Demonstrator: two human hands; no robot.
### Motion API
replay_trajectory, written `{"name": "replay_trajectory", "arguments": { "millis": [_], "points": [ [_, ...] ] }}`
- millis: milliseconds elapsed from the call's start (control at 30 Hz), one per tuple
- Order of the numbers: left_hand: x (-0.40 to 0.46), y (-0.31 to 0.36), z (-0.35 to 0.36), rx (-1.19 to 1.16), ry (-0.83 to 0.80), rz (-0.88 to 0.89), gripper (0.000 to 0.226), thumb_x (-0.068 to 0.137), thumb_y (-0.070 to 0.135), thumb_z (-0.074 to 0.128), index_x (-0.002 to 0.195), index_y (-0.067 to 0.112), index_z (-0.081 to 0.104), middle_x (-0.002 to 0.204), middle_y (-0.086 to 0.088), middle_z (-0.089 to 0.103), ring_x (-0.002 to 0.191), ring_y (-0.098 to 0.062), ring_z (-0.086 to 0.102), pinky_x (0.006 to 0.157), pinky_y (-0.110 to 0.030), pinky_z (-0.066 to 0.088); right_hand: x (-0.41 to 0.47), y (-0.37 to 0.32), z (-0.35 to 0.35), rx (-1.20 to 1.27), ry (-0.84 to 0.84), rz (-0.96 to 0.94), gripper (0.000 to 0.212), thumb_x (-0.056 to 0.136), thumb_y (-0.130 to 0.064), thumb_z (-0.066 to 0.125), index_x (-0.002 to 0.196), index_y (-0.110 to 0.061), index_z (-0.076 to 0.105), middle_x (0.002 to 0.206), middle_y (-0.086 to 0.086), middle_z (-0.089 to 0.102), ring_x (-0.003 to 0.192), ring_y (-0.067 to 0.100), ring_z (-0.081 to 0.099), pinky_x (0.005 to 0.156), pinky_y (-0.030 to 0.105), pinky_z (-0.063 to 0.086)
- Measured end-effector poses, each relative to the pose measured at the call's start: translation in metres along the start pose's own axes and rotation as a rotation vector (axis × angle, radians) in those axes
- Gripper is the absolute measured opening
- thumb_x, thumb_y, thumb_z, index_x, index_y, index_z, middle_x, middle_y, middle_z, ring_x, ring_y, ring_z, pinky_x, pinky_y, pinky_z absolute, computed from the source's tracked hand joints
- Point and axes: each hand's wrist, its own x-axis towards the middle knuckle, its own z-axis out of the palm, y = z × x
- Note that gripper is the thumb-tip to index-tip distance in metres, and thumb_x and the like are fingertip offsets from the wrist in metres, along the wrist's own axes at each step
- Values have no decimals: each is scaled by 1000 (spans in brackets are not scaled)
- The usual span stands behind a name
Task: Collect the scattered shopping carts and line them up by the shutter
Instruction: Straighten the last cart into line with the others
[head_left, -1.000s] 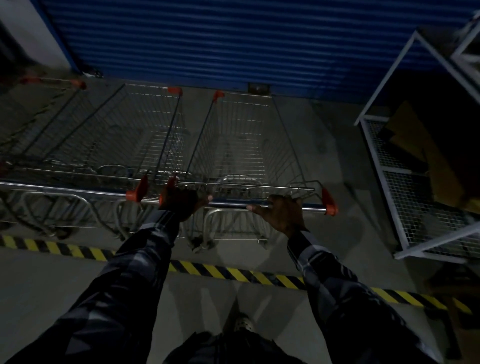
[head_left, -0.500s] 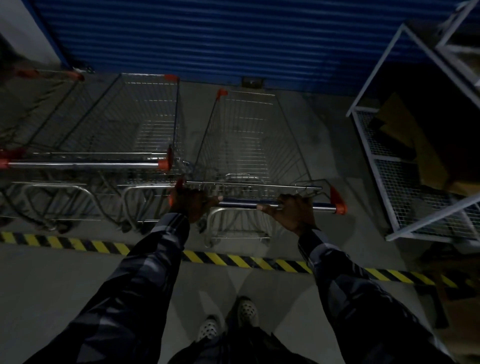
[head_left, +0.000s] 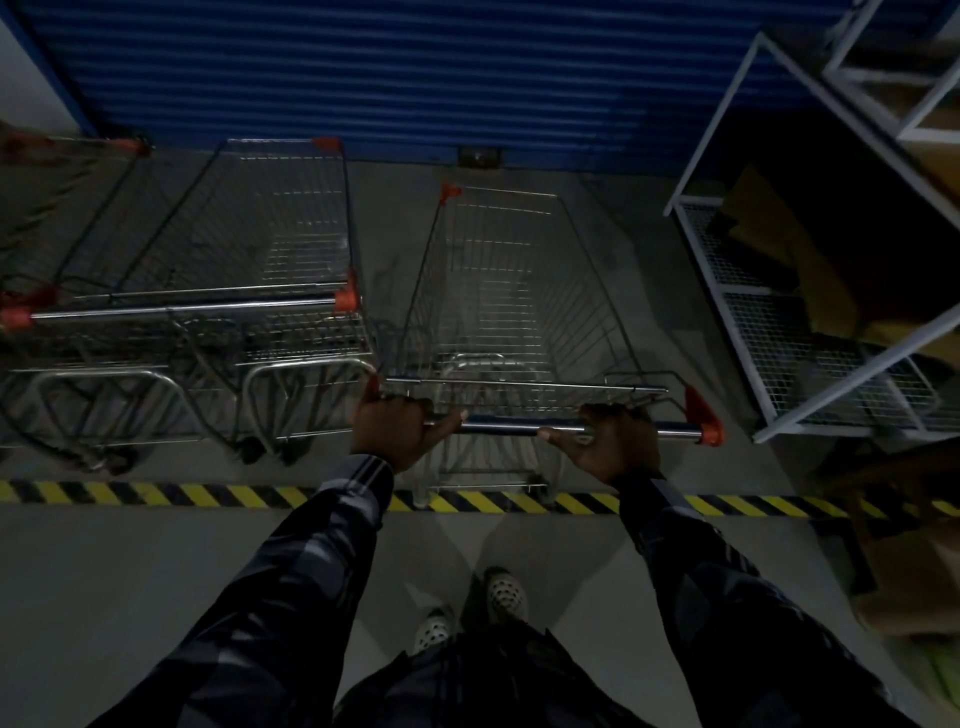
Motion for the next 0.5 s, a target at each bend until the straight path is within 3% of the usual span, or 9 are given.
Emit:
{"name": "replay_trajectory", "arguments": {
  "millis": [133,333,500],
  "points": [
    [4,-3,-7,-36,-37,12,72,87,82,9,60,32,54,58,3,65,74,-10,68,120,-49,11,5,-1,-1,-46,-32,6,80,75,-91,31,65,-18,63,61,-1,63,58,21,61,57,26,40],
    [30,-16,-19,-202,-81,67,99,68,92,-14,75,31,64,76,4,72,89,-16,68,117,-54,14,34,5,2,-29,-27,-27,80,74,-91,30,68,-18,62,67,-2,66,62,20,63,58,25,36],
    [67,-28,-21,-258,-102,102,103,65,95,-12,81,27,64,75,5,60,96,-23,65,117,-55,11,77,13,7,29,-47,-34,68,74,-89,38,68,-22,54,68,-1,67,66,21,65,61,26,36]
  ]
}}
